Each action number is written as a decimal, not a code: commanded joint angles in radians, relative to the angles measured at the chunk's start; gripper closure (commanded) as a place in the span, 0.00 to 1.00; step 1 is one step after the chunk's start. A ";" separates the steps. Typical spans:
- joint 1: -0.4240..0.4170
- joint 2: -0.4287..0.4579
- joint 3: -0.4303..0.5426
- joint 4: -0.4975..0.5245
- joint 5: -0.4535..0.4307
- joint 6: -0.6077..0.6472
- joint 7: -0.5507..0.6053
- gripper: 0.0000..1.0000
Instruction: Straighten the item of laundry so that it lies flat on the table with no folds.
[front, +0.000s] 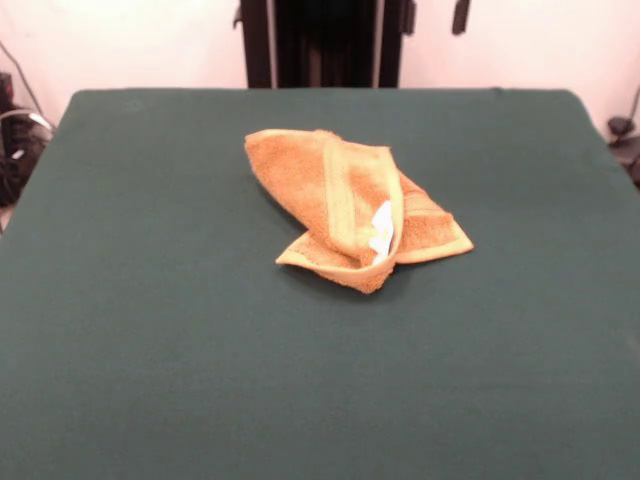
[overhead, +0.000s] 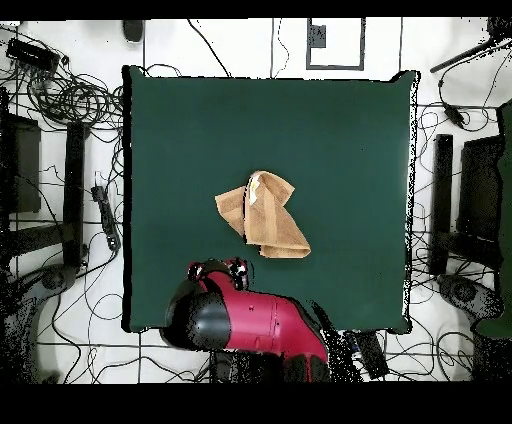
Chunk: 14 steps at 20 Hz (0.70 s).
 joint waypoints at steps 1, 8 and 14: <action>-0.003 0.179 0.062 -0.023 -0.033 -0.138 0.158 0.00; 0.009 0.271 0.021 -0.084 -0.044 -0.182 0.131 0.00; -0.006 0.260 0.000 -0.197 -0.101 -0.050 0.037 0.00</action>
